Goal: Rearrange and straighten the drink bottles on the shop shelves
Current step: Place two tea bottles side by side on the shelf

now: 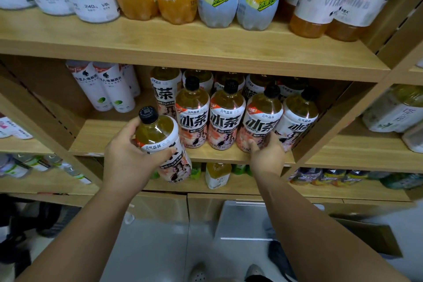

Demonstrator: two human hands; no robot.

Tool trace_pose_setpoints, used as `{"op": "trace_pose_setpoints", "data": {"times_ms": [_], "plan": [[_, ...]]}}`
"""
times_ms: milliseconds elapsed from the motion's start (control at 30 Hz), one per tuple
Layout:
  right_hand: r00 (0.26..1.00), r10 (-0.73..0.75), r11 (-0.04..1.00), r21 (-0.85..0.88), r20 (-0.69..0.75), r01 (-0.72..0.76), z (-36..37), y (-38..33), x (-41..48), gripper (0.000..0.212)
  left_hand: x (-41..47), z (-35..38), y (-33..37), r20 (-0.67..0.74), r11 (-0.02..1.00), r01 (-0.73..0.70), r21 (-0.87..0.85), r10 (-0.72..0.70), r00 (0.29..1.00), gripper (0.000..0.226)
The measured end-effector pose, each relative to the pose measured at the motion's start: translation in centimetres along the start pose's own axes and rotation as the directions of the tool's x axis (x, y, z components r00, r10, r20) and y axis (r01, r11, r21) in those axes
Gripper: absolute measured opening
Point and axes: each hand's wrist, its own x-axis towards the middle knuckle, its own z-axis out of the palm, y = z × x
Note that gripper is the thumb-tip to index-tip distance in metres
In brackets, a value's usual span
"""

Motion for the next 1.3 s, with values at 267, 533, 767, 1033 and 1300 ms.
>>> {"op": "trace_pose_setpoints", "data": {"times_ms": [267,533,767,1033,1300], "plan": [[0.999,0.002,1.000,0.000,0.043,-0.002,0.3,0.0,0.5,0.045,4.8,-2.0,0.2,0.044,0.999,-0.019,0.039,0.017,0.999,0.079],[0.995,0.007,1.000,0.012,0.103,-0.008,-0.3,-0.2,0.6,0.051,10.2,-0.2,-0.8,0.206,0.997,0.061,0.050,-0.070,0.976,0.080],[0.995,0.045,0.989,0.135,0.092,-0.058,0.2,-0.4,0.0,0.064,7.8,2.1,-2.6,0.081,0.974,0.154,-0.165,-0.142,0.987,0.089],[0.994,0.103,0.980,0.167,0.035,-0.108,1.0,0.1,0.4,0.064,5.8,4.5,-5.5,-0.050,0.972,0.150,-0.182,-0.162,0.986,0.072],[0.995,0.093,0.986,0.140,0.019,-0.095,0.9,0.5,0.8,0.061,7.3,4.5,-6.5,-0.059,0.982,0.148,-0.117,-0.155,0.986,0.077]]}}
